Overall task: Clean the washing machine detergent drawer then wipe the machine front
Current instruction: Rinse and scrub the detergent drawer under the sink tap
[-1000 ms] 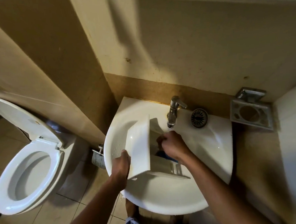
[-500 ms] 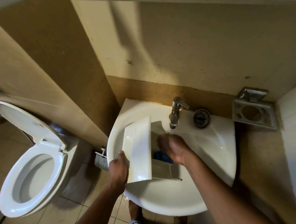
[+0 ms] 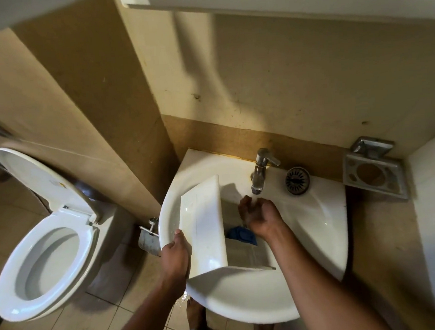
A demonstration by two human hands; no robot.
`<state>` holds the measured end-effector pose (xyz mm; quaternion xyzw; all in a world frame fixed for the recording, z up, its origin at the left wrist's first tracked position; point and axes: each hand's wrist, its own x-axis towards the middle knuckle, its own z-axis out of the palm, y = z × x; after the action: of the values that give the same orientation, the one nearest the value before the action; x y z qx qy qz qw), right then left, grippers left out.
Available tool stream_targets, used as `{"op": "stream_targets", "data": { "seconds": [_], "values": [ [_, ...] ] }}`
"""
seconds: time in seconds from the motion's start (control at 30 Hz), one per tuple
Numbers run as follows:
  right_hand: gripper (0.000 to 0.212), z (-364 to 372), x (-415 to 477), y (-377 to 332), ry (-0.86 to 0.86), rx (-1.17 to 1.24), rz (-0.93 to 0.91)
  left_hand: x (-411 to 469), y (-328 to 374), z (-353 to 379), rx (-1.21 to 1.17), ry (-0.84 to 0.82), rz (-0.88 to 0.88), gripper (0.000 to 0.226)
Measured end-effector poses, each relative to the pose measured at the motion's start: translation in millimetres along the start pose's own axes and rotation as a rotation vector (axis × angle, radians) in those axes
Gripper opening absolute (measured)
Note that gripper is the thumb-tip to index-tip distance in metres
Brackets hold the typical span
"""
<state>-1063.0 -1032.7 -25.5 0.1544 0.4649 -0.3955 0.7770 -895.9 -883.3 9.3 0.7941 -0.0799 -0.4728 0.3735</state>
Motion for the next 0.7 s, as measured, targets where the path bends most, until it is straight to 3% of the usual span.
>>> {"op": "stream_targets", "data": {
  "seconds": [0.1, 0.23, 0.3, 0.4, 0.6, 0.7],
  "values": [
    [0.019, 4, -11, 11, -0.063, -0.160, -0.041, -6, -1, -2, -0.010, 0.021, 0.027, 0.050],
    [0.028, 1, -46, 26, -0.256, -1.028, -0.176, -12, 4, -1, -0.012, 0.009, 0.071, 0.054],
    [0.036, 0, -51, 21, -0.231, -1.231, -0.304, -13, 5, 0, -0.025, 0.006, 0.074, 0.056],
    [0.031, -6, -44, -1, -0.007, -1.089, -0.348, -14, 5, -1, -0.048, -0.002, 0.069, 0.056],
    [0.019, -15, -15, -18, 0.129, -0.336, -0.106, -18, 7, -6, -0.055, -0.005, 0.088, 0.055],
    [0.025, -4, -9, -5, 0.104, -0.433, -0.182, -17, 6, -7, -0.056, 0.009, 0.097, 0.053]
  ]
}}
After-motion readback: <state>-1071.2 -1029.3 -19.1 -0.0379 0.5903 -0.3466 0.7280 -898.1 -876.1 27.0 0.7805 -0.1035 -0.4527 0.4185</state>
